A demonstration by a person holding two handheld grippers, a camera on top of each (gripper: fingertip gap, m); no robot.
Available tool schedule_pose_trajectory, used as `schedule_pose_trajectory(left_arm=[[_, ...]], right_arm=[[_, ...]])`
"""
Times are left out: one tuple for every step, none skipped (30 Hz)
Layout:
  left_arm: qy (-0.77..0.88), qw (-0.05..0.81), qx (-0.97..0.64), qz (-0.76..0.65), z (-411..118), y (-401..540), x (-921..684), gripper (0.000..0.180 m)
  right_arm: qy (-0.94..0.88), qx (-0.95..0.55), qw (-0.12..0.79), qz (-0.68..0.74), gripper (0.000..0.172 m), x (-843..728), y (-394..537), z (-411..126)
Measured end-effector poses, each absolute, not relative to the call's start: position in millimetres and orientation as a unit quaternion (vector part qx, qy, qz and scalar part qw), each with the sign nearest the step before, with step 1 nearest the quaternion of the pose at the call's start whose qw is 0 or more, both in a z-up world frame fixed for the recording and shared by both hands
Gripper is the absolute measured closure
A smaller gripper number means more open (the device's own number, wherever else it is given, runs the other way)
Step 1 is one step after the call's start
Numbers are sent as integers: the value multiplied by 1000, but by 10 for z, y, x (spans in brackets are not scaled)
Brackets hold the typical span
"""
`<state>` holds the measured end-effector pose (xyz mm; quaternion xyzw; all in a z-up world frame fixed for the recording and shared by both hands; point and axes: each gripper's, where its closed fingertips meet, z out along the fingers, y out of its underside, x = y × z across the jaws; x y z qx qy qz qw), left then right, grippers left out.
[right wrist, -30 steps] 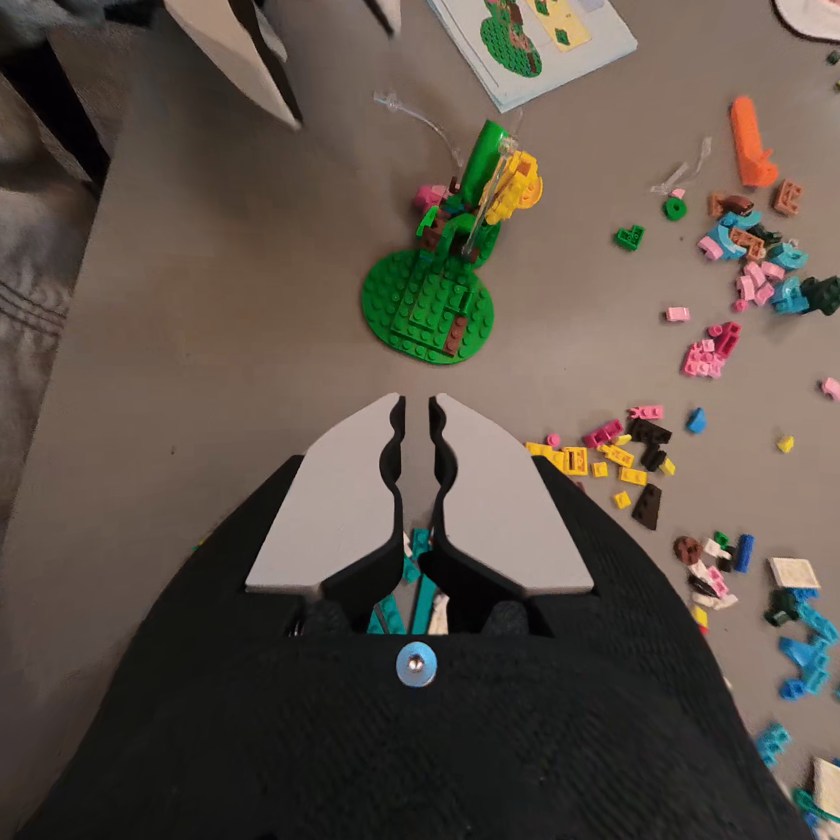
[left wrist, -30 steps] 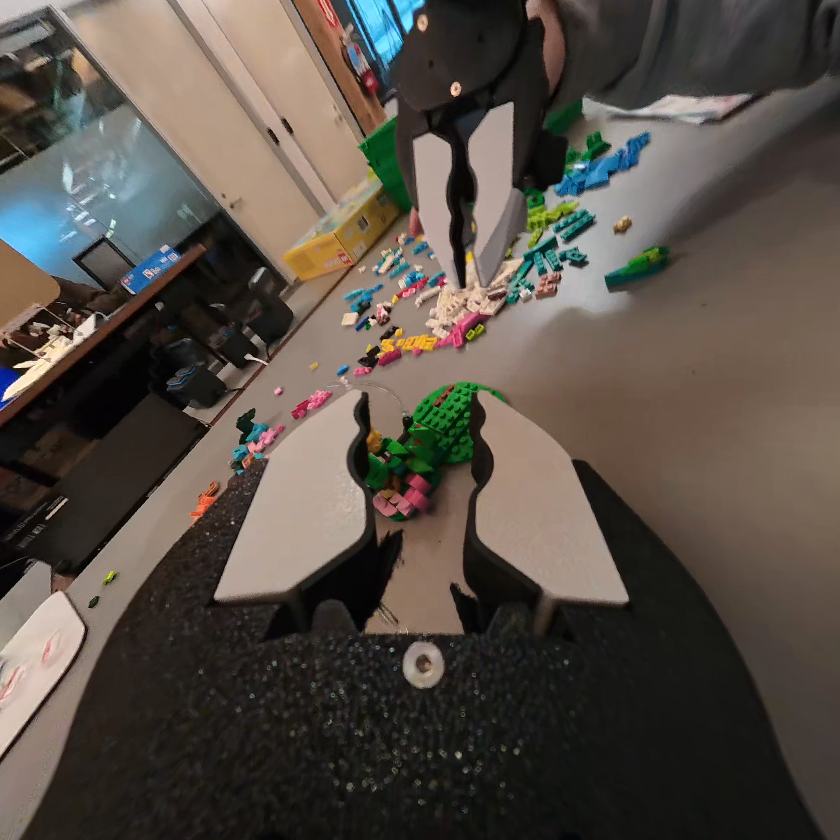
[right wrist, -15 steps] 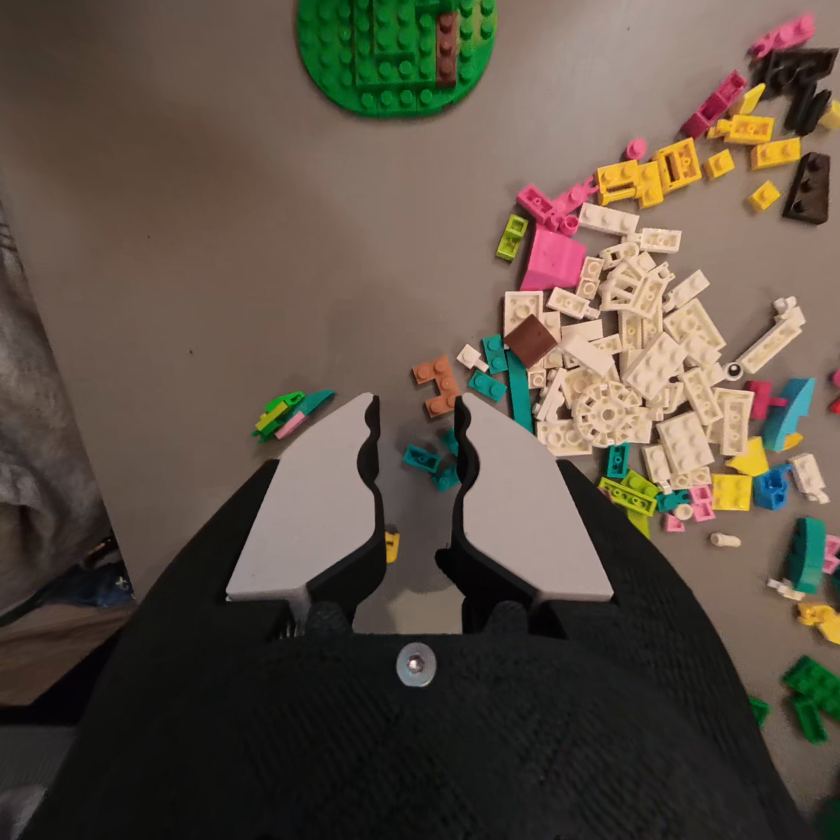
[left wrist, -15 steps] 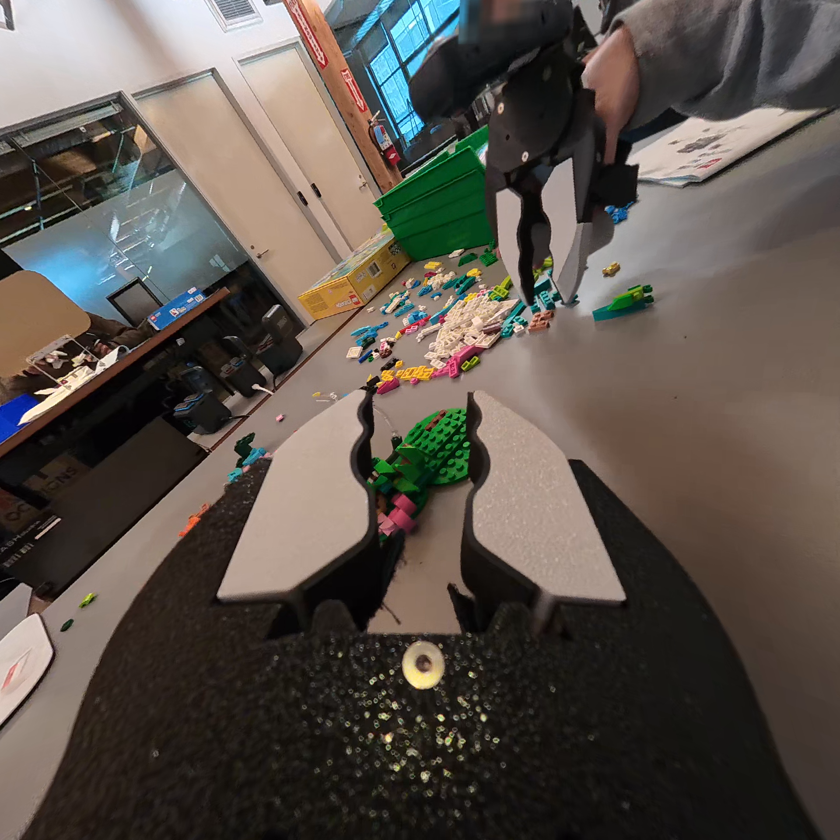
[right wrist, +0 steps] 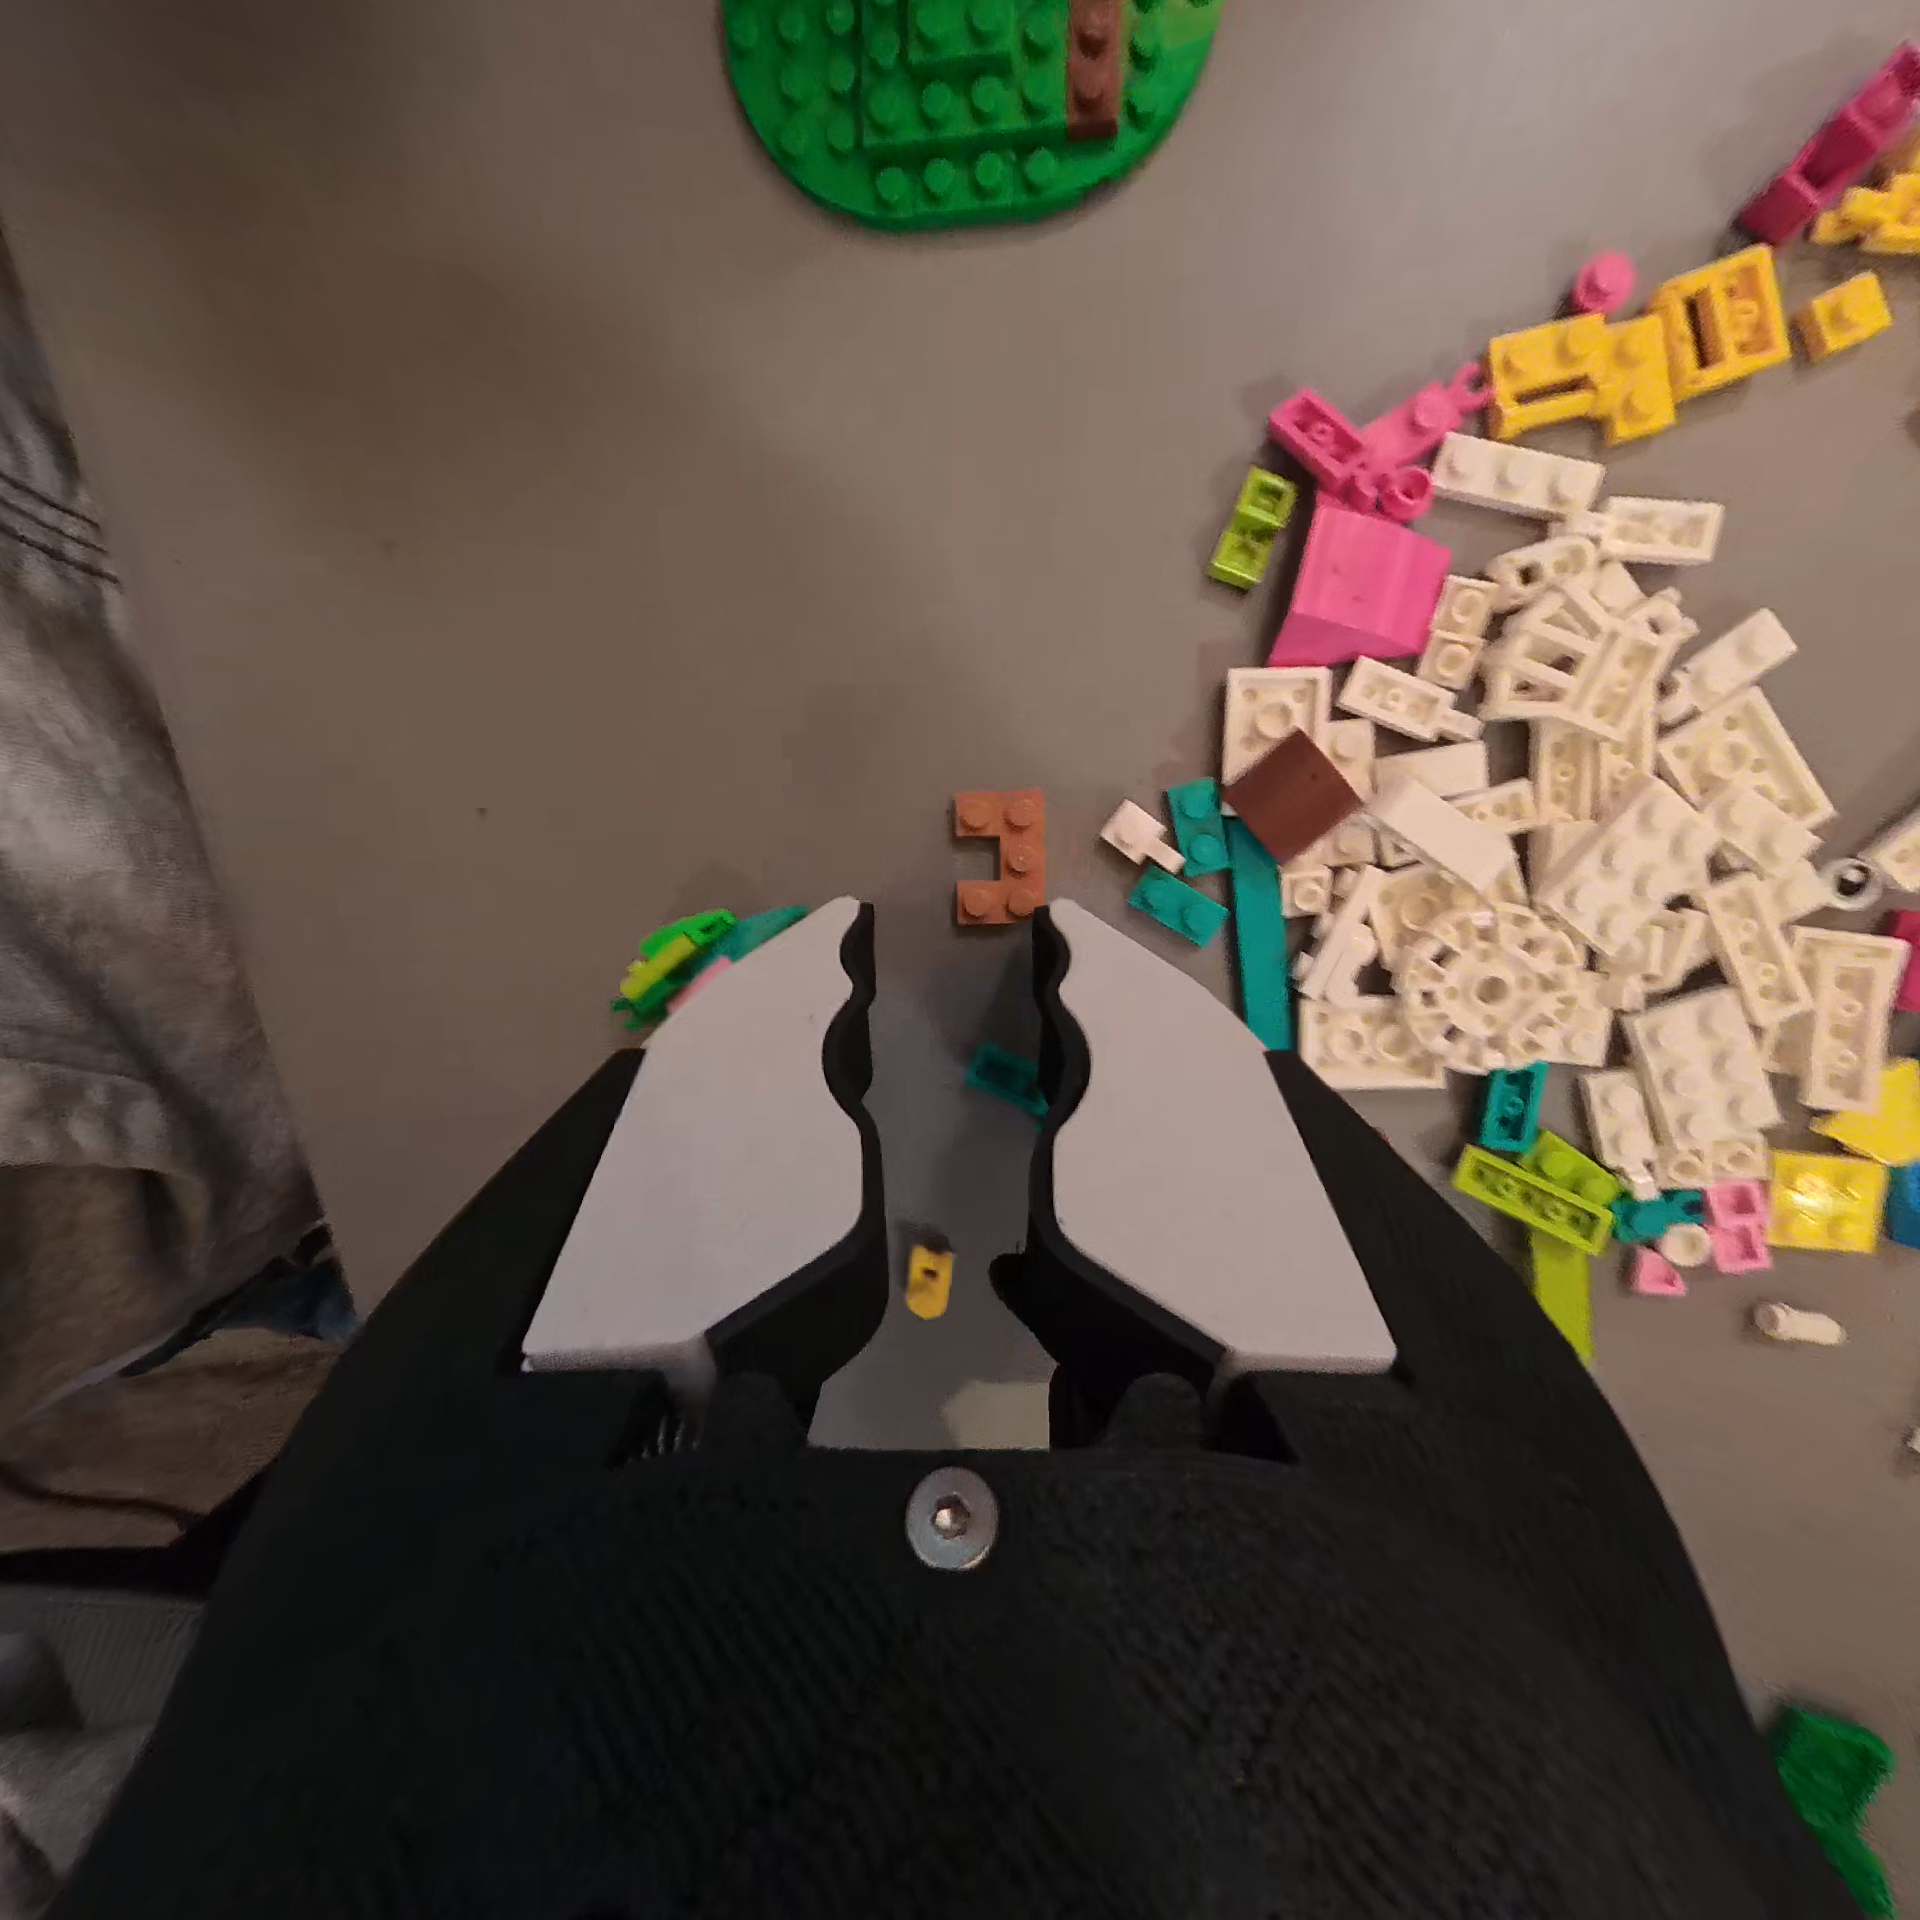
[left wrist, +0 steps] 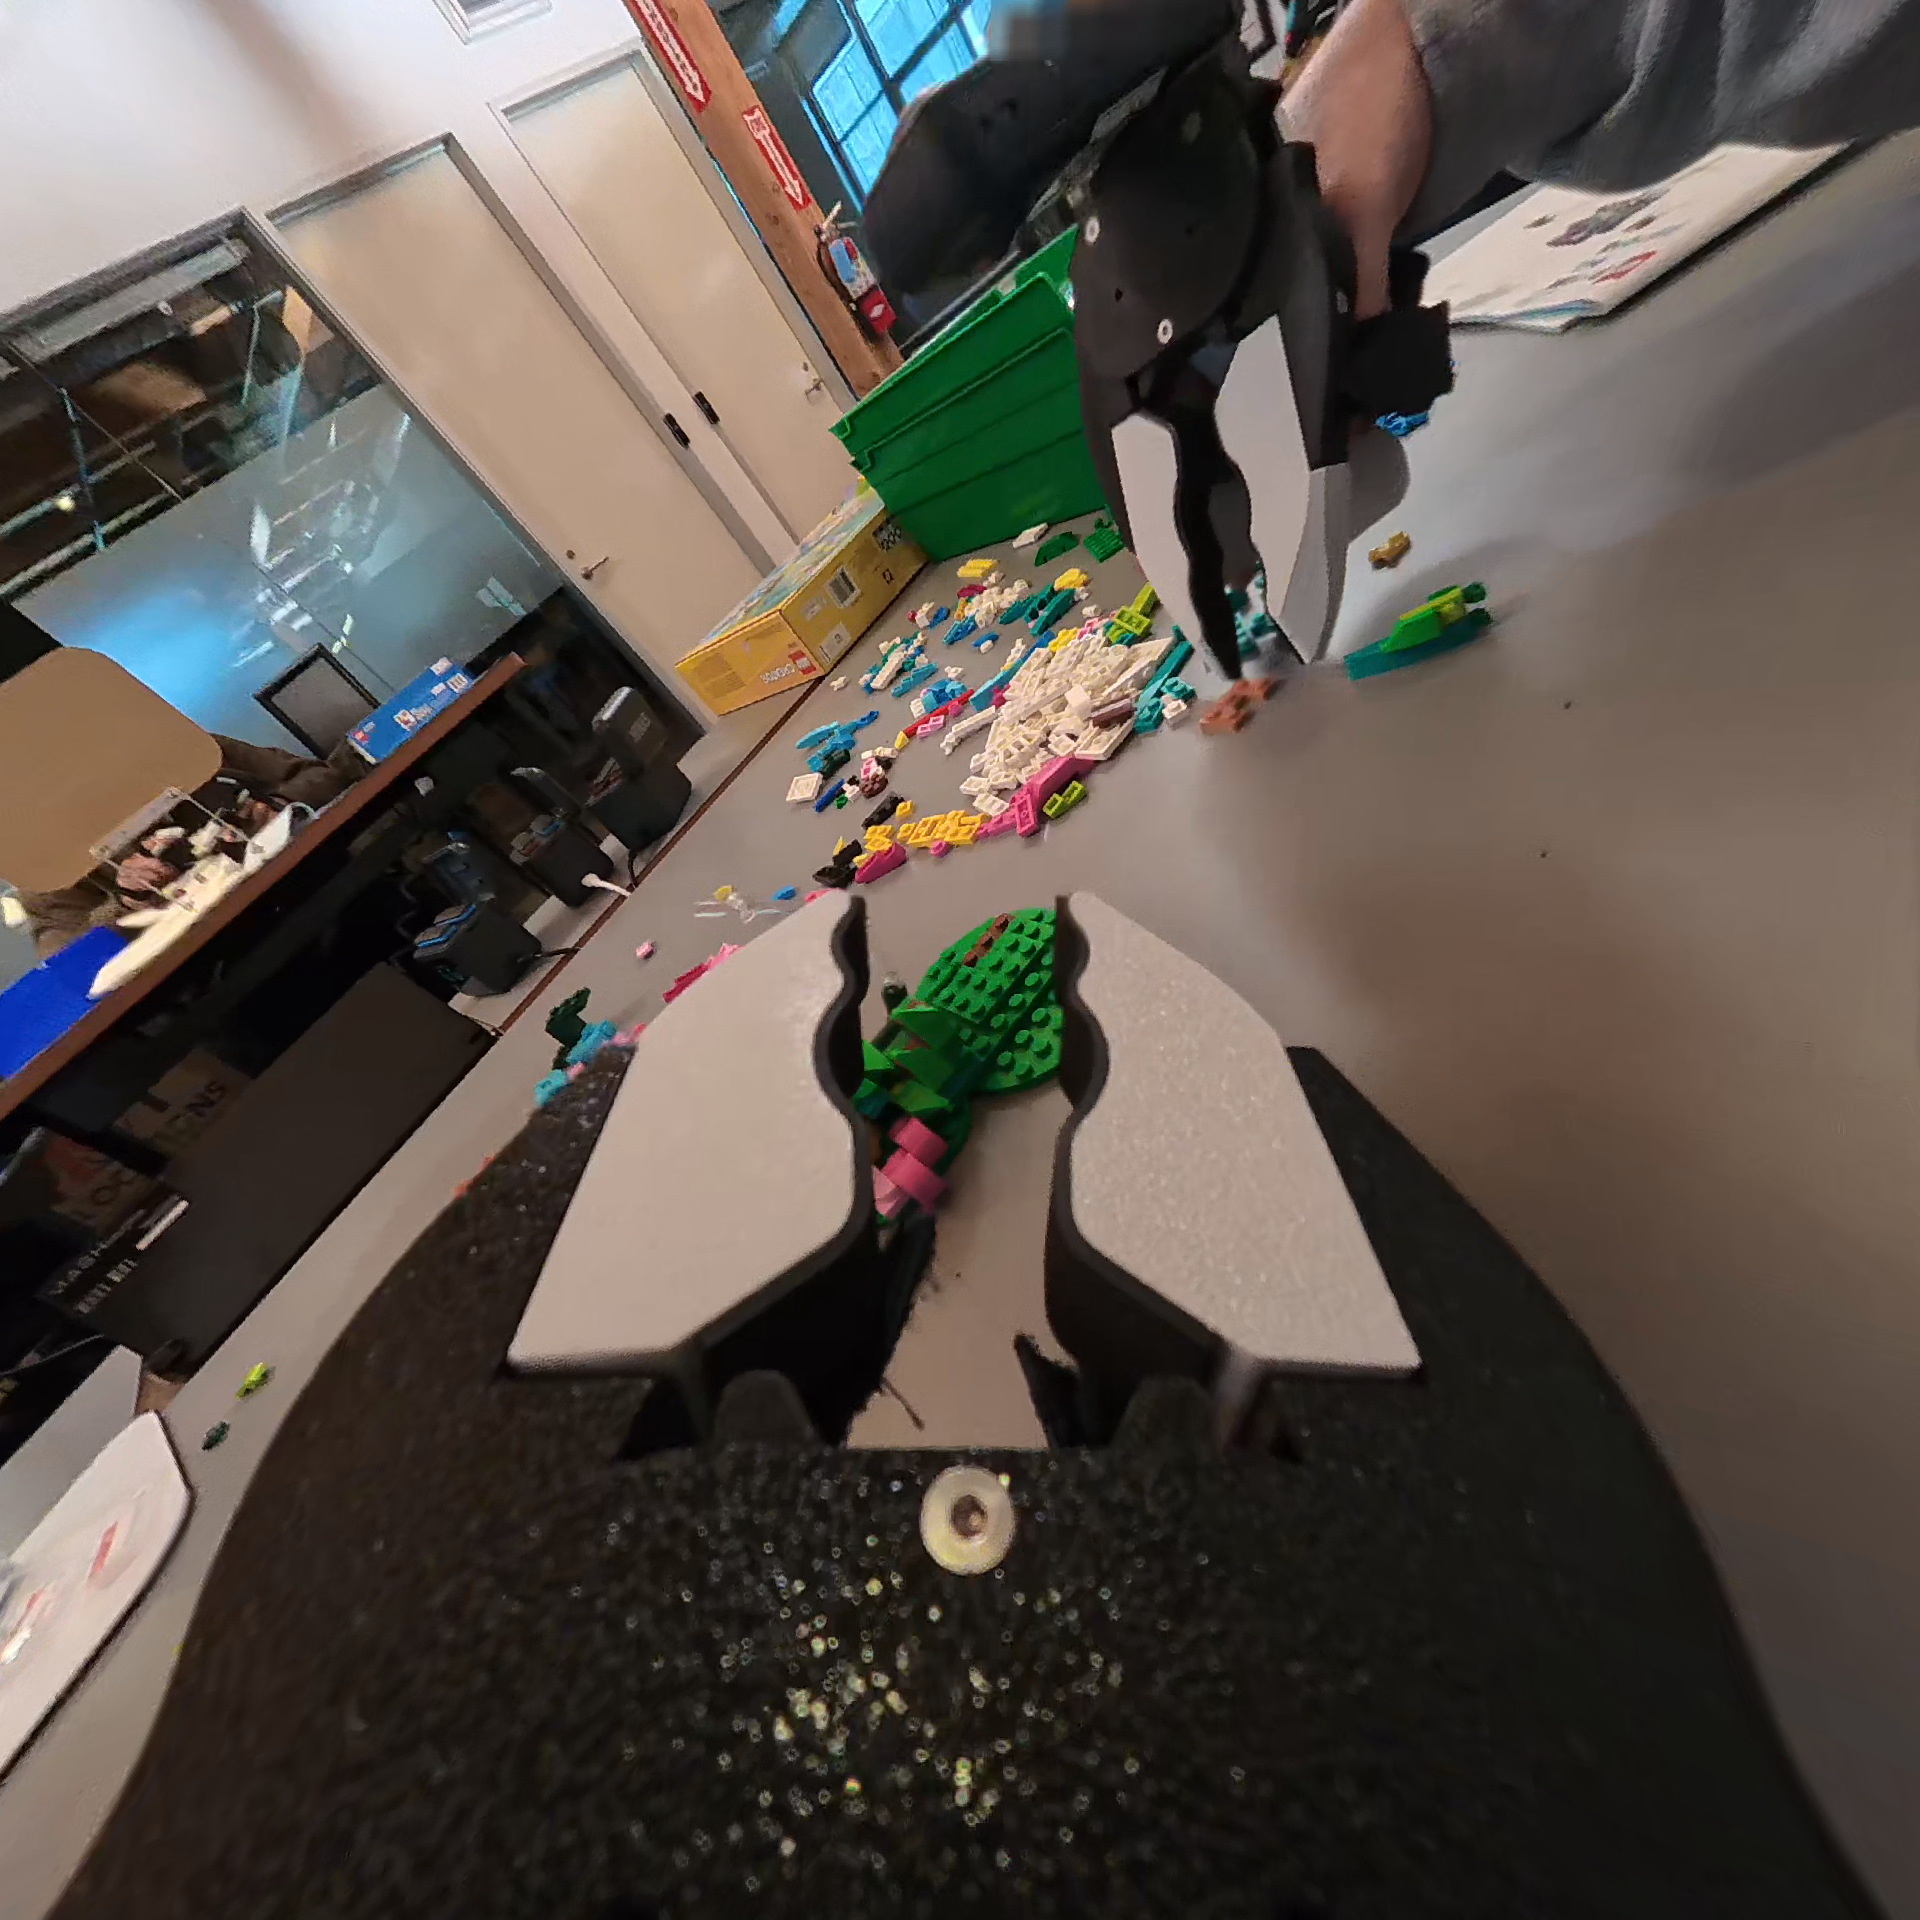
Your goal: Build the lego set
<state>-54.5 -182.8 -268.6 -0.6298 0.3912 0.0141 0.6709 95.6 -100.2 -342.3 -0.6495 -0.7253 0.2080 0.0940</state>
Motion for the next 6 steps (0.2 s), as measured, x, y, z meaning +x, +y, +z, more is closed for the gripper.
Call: schedule_pose_trajectory(left_arm=[[395,675,-623,20,-2671,-1839,-538,150],[395,679,-618,27,-2652,-1845,-538,151],[395,682,-614,32,-2640,-1850,-540,151],[396,683,-613,34,-2639,-1854,-537,151],[398,682,-612,34,-2644,-1857,-533,151],[399,681,-613,36,-2650,-1853,-532,151]], right_arm=[[-723,-649,87,222,145,929,-1061,-3418],[-722,-646,77,237,145,904,-1135,-3417],[-723,-640,68,251,145,879,-1213,-3417],[-726,-632,61,262,145,859,-1279,-3414],[-731,-625,63,267,144,842,-1308,-3403],[-736,-618,77,263,144,821,-1284,-3389]])
